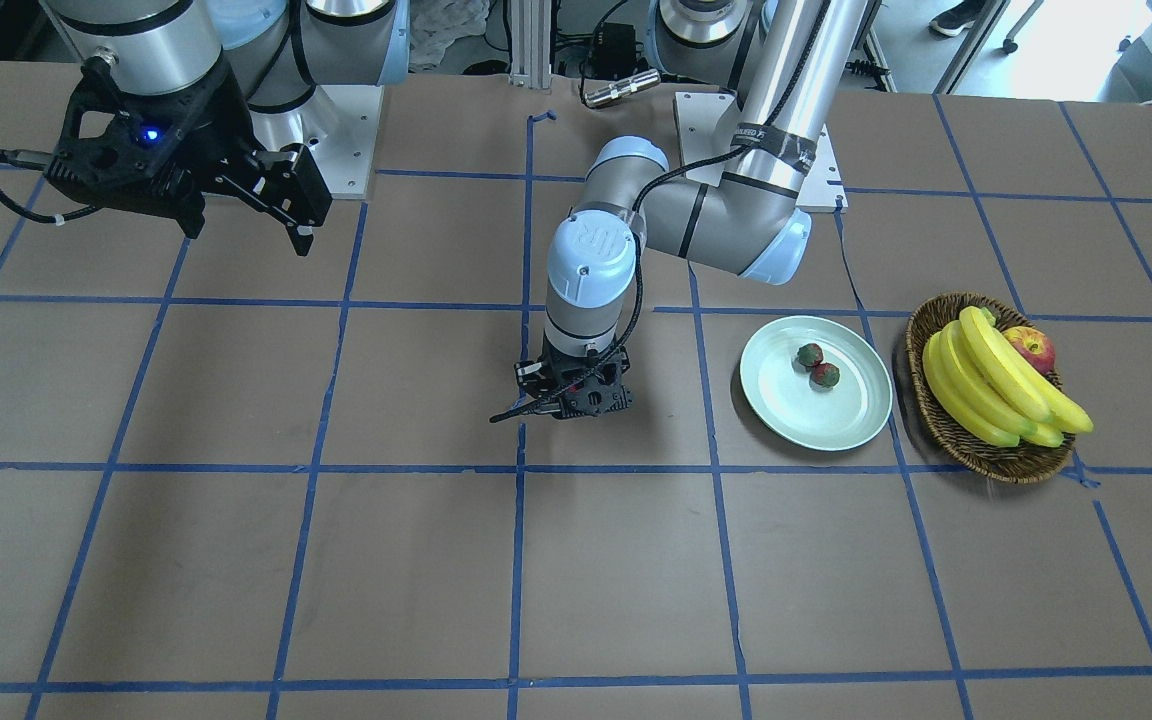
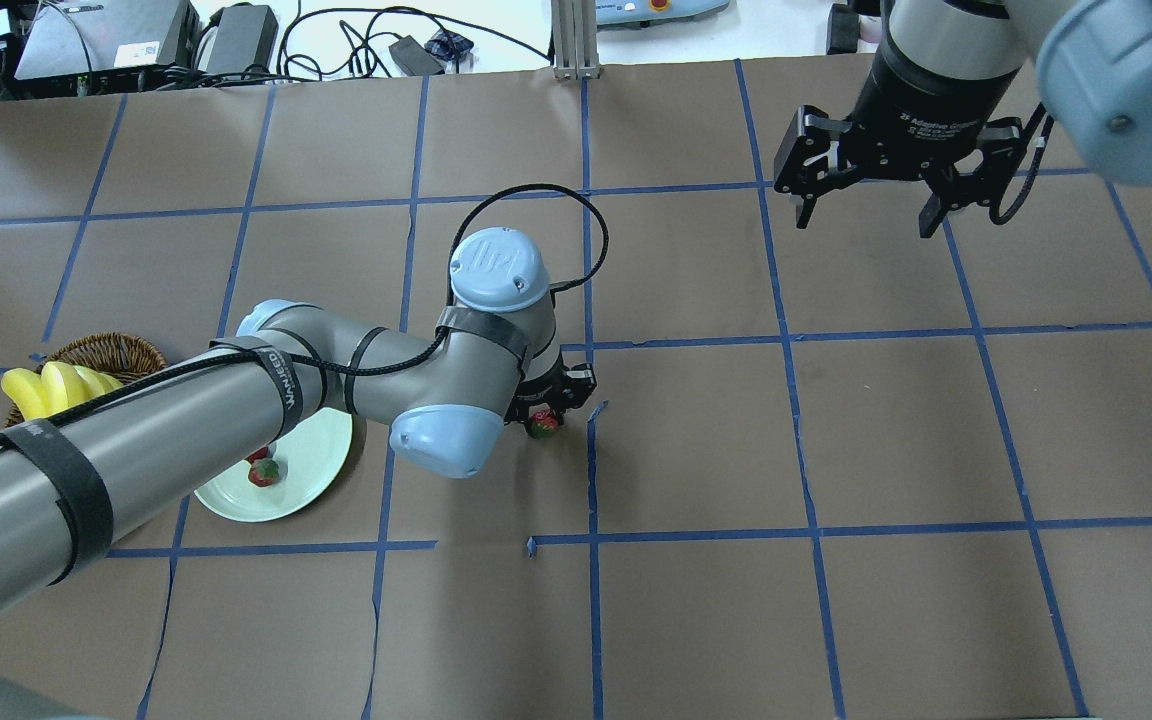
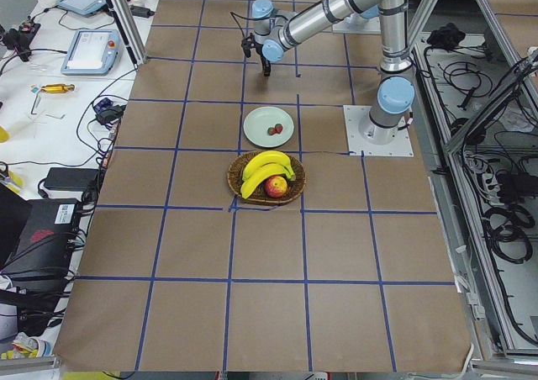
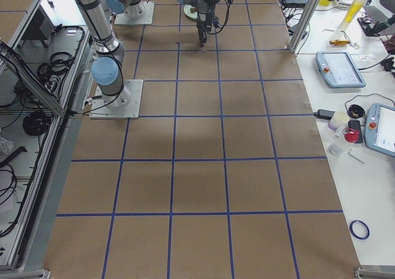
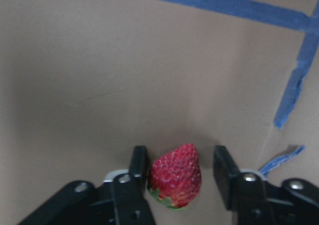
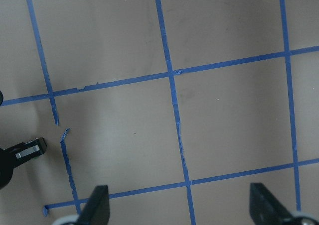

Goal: Collect all strawberries into plate
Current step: 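Lower the strawberry onto the plate and open the left gripper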

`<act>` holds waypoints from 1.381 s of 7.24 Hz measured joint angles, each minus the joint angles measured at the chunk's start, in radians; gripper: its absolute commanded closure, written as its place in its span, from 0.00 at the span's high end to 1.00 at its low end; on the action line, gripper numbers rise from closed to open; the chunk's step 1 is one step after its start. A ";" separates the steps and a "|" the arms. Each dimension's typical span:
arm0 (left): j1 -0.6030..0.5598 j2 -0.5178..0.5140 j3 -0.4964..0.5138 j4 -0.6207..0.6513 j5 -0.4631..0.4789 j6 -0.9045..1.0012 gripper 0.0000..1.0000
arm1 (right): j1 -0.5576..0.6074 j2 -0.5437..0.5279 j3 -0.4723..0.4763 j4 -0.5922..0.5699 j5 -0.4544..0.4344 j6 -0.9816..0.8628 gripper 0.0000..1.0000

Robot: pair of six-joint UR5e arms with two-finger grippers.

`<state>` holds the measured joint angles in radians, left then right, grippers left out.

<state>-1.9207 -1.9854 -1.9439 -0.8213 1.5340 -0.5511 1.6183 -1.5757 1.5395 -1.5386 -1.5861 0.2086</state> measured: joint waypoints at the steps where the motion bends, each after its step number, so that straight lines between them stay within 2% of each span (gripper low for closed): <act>1: 0.005 0.016 0.007 -0.017 0.006 0.020 0.00 | 0.000 0.000 0.000 0.000 0.000 0.000 1.00; 2: 0.030 0.041 0.022 -0.069 0.021 0.067 0.00 | 0.000 0.000 -0.001 0.000 0.000 0.000 1.00; 3: 0.085 0.072 0.034 -0.156 0.049 0.134 0.05 | 0.000 0.001 -0.001 0.000 0.000 0.000 1.00; 5: 0.258 0.139 0.011 -0.288 0.118 0.335 0.06 | 0.000 0.002 -0.001 -0.001 -0.001 0.000 1.00; 6: 0.357 0.165 -0.020 -0.309 0.142 0.446 0.24 | 0.000 0.002 -0.001 -0.001 -0.001 0.000 1.00; 7: 0.440 0.182 -0.055 -0.314 0.154 0.540 0.77 | 0.000 0.002 -0.001 -0.001 -0.001 0.000 1.00; 8: 0.489 0.191 -0.083 -0.313 0.157 0.583 1.00 | 0.000 0.002 -0.001 -0.002 -0.001 0.000 1.00; 10: 0.481 0.228 -0.085 -0.315 0.160 0.591 1.00 | 0.000 0.002 -0.001 -0.002 0.000 0.000 1.00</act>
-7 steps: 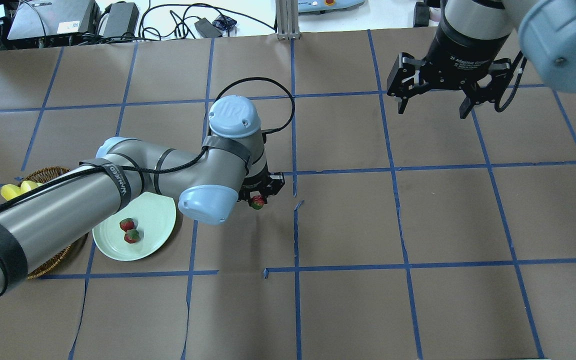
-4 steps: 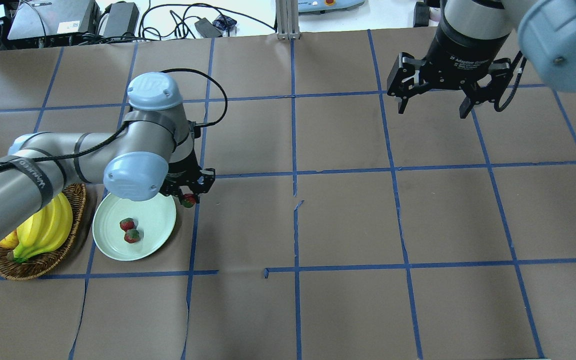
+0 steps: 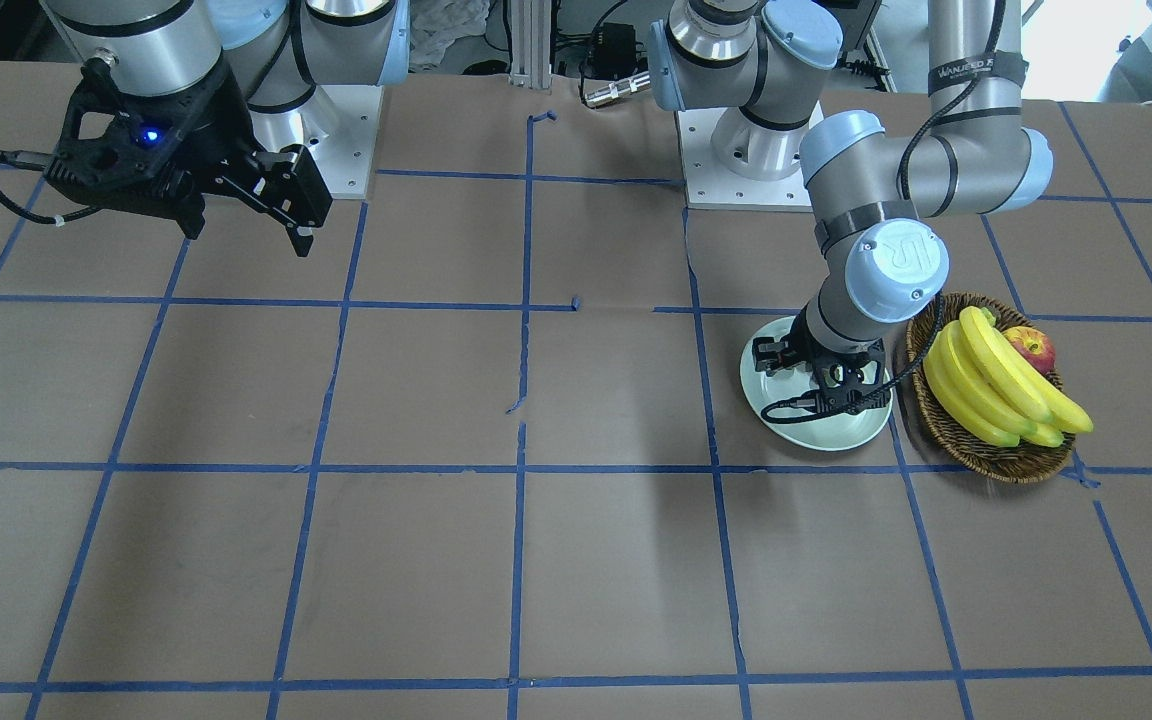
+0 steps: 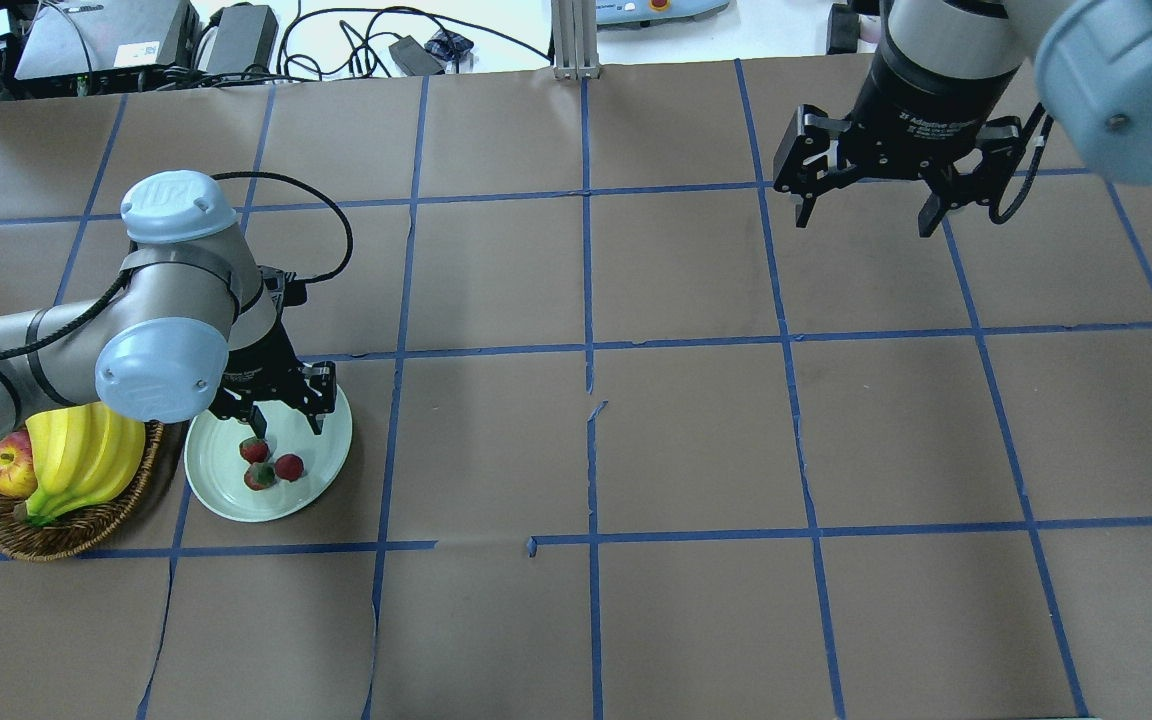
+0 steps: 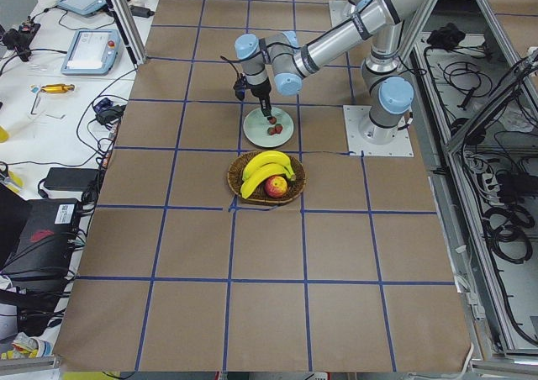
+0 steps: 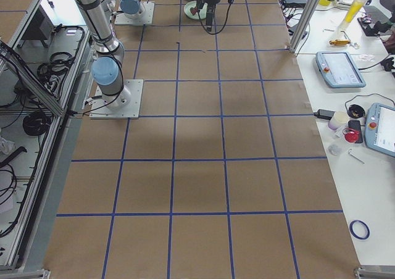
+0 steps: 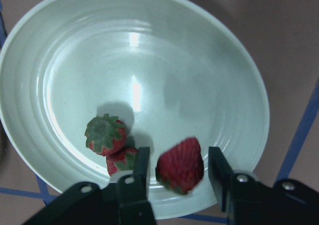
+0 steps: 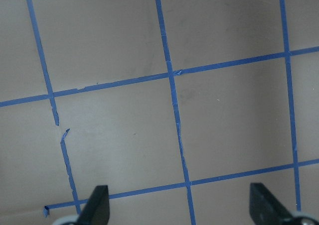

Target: Collect all strawberries into plate

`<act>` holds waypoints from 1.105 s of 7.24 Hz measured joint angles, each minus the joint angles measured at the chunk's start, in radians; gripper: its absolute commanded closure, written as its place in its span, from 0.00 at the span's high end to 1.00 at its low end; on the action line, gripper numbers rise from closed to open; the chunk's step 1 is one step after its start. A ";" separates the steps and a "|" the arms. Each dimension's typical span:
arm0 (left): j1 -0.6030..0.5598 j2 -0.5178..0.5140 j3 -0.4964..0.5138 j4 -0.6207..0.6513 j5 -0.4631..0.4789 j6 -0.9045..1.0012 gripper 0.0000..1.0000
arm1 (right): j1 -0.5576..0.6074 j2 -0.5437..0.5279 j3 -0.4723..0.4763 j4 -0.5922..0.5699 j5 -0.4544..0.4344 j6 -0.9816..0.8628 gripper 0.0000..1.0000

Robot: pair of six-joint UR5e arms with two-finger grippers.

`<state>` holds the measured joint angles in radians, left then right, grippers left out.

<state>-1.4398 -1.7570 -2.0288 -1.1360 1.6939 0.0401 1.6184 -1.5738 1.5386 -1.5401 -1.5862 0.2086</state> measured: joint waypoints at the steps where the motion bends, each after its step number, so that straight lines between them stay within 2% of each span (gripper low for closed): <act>1: -0.034 0.034 0.035 -0.024 -0.002 -0.006 1.00 | 0.000 0.000 0.000 0.000 0.000 0.000 1.00; 4: -0.169 0.121 0.303 -0.305 -0.020 -0.062 1.00 | 0.000 0.000 0.000 0.000 0.000 0.001 1.00; 6: -0.207 0.161 0.402 -0.352 -0.076 -0.085 1.00 | 0.000 0.000 0.000 0.001 0.000 0.000 1.00; 8: -0.214 0.177 0.447 -0.315 -0.124 -0.085 1.00 | 0.000 0.004 -0.011 0.001 0.000 -0.001 1.00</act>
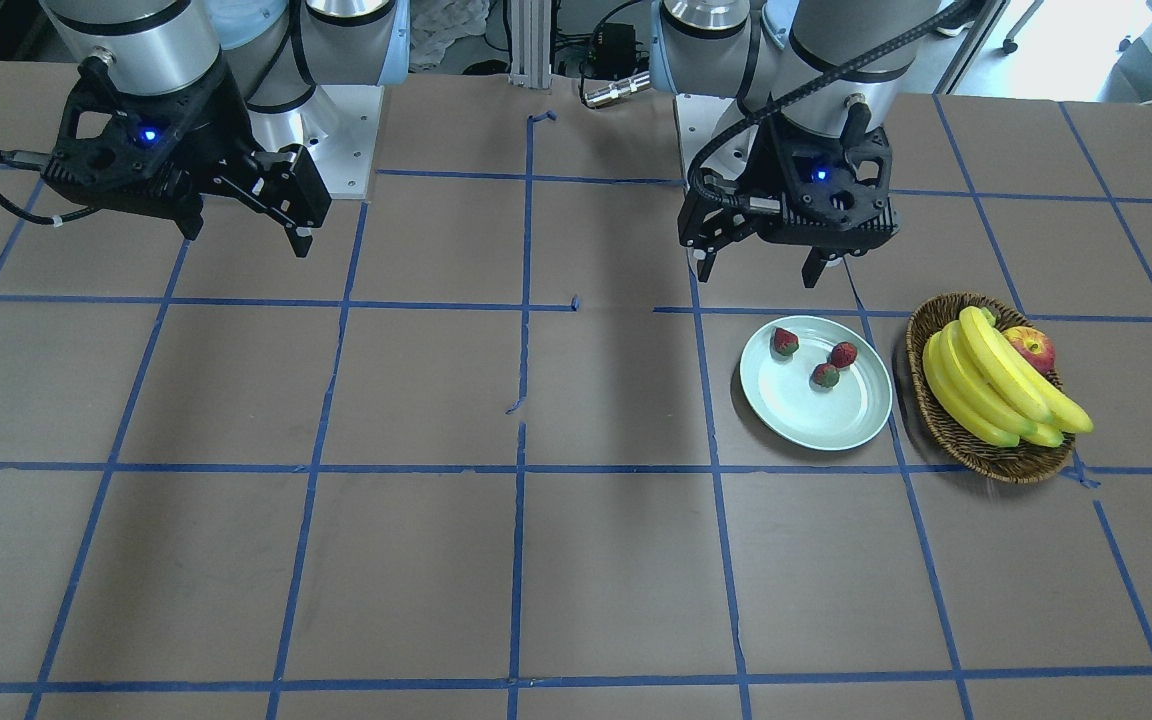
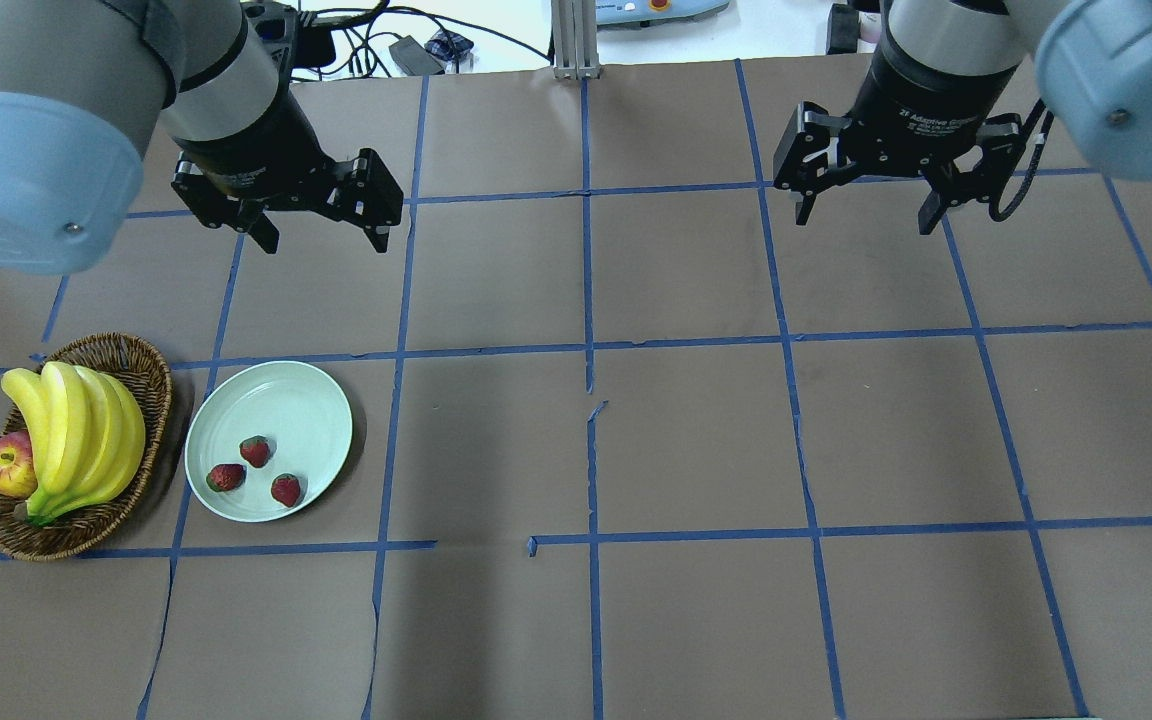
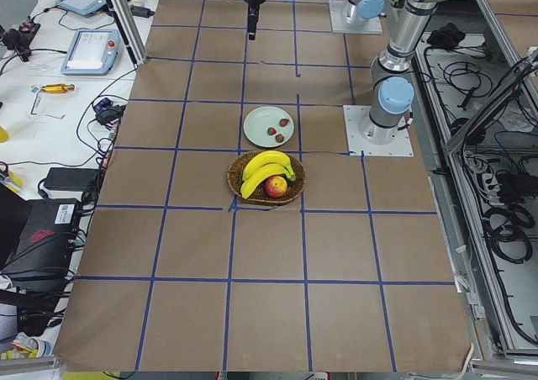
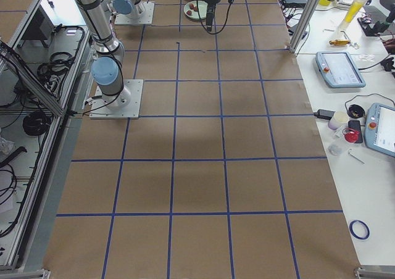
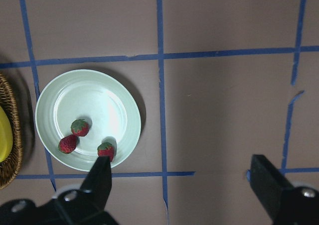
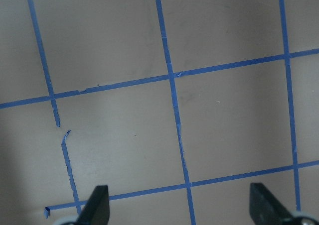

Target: Collect all strawberries into plate

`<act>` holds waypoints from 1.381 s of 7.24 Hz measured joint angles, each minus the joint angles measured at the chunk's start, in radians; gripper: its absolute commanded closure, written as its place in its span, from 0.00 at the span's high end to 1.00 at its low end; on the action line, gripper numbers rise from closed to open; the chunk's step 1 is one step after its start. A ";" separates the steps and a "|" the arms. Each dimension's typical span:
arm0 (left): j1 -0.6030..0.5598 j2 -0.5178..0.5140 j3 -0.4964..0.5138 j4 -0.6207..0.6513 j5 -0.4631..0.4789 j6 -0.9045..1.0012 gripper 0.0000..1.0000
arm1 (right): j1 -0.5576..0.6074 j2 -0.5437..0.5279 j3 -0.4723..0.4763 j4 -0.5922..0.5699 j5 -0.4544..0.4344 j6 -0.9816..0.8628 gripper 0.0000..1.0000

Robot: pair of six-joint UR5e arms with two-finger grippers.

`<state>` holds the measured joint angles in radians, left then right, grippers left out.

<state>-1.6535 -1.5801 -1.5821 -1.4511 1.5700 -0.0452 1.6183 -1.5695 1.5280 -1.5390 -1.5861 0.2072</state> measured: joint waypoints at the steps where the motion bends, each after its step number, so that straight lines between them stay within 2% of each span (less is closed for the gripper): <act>1: -0.001 -0.002 0.013 0.020 -0.005 -0.003 1.00 | 0.000 0.002 -0.007 -0.002 0.000 -0.001 1.00; 4: -0.003 -0.009 0.036 0.031 -0.016 -0.004 1.00 | 0.007 0.005 -0.046 -0.015 -0.004 -0.004 1.00; 10: -0.011 0.004 0.037 -0.005 -0.014 0.020 1.00 | 0.011 0.004 -0.035 -0.063 -0.006 -0.066 1.00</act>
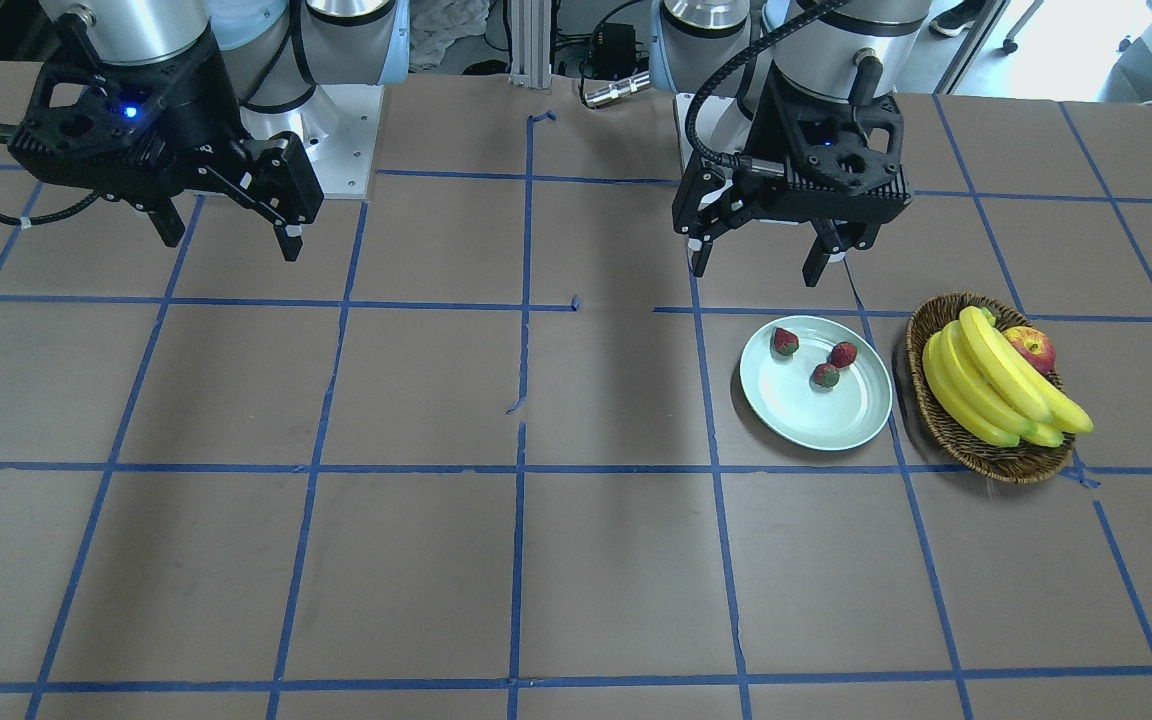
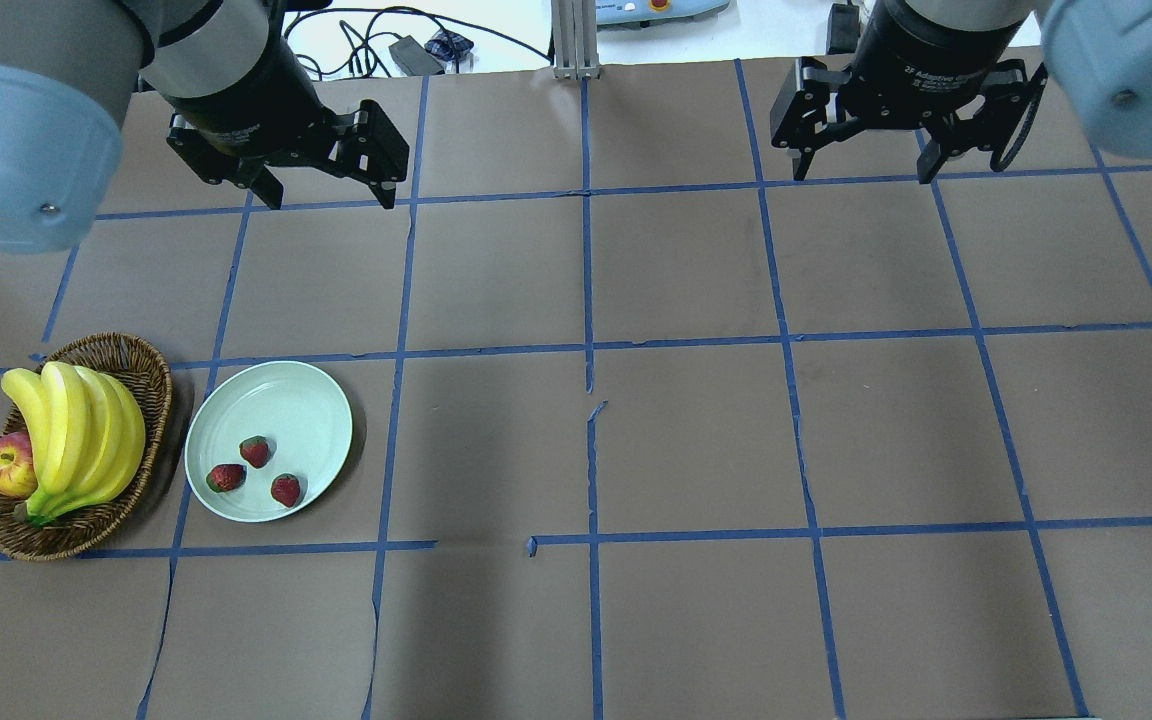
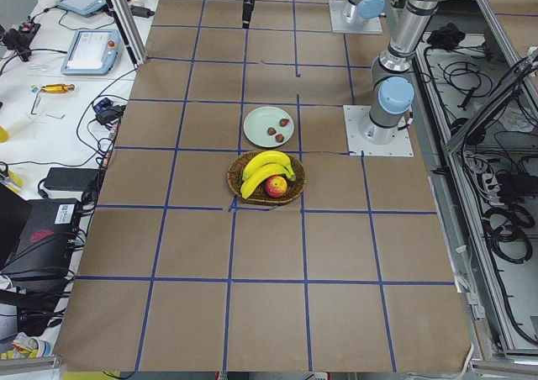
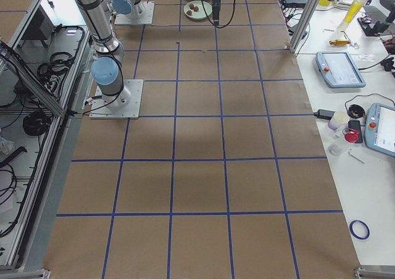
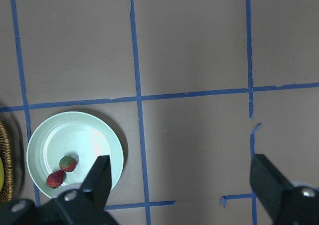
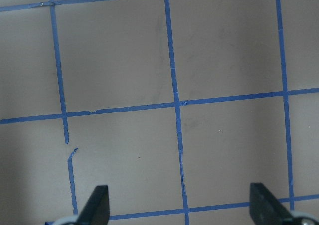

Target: Collect all strawberries into plate

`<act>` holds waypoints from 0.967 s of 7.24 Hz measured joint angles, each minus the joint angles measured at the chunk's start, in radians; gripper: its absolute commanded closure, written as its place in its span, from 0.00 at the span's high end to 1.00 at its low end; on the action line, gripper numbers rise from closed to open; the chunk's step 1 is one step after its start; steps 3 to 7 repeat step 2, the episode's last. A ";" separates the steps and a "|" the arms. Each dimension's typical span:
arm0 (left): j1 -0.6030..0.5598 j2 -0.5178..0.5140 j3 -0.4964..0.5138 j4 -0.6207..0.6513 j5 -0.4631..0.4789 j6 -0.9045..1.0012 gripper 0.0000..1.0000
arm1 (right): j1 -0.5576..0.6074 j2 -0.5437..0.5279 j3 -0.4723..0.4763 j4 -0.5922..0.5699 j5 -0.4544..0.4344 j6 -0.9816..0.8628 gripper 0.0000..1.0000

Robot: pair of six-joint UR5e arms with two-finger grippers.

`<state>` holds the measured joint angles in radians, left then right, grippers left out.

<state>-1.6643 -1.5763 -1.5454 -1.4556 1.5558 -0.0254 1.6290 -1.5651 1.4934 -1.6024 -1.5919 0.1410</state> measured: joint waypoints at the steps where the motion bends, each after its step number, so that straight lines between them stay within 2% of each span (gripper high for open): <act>1: 0.000 0.003 0.001 -0.031 0.002 0.011 1.00 | 0.000 0.000 0.000 0.001 0.002 -0.007 1.00; 7: 0.000 0.004 0.001 -0.047 0.002 0.014 1.00 | 0.000 0.000 0.001 0.001 0.003 -0.009 1.00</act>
